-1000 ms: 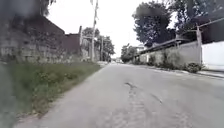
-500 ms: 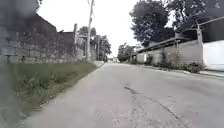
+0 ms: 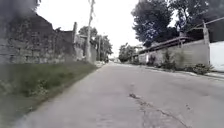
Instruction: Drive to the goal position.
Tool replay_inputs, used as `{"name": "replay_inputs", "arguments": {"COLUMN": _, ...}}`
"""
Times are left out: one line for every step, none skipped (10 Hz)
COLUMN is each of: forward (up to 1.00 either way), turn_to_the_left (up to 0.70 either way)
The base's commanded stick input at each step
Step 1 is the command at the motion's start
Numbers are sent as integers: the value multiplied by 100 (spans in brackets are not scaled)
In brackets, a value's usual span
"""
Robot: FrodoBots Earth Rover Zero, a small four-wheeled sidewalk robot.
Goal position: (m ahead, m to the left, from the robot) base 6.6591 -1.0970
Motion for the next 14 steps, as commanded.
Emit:
{"name": "replay_inputs", "arguments": {"forward": 100, "turn_to_the_left": 0}}
{"name": "replay_inputs", "arguments": {"forward": 100, "turn_to_the_left": 0}}
{"name": "replay_inputs", "arguments": {"forward": 100, "turn_to_the_left": 0}}
{"name": "replay_inputs", "arguments": {"forward": 100, "turn_to_the_left": 0}}
{"name": "replay_inputs", "arguments": {"forward": 100, "turn_to_the_left": 0}}
{"name": "replay_inputs", "arguments": {"forward": 100, "turn_to_the_left": 0}}
{"name": "replay_inputs", "arguments": {"forward": 100, "turn_to_the_left": 0}}
{"name": "replay_inputs", "arguments": {"forward": 100, "turn_to_the_left": 0}}
{"name": "replay_inputs", "arguments": {"forward": 100, "turn_to_the_left": 0}}
{"name": "replay_inputs", "arguments": {"forward": 100, "turn_to_the_left": 0}}
{"name": "replay_inputs", "arguments": {"forward": 100, "turn_to_the_left": 0}}
{"name": "replay_inputs", "arguments": {"forward": 100, "turn_to_the_left": 0}}
{"name": "replay_inputs", "arguments": {"forward": 100, "turn_to_the_left": 0}}
{"name": "replay_inputs", "arguments": {"forward": 100, "turn_to_the_left": 0}}
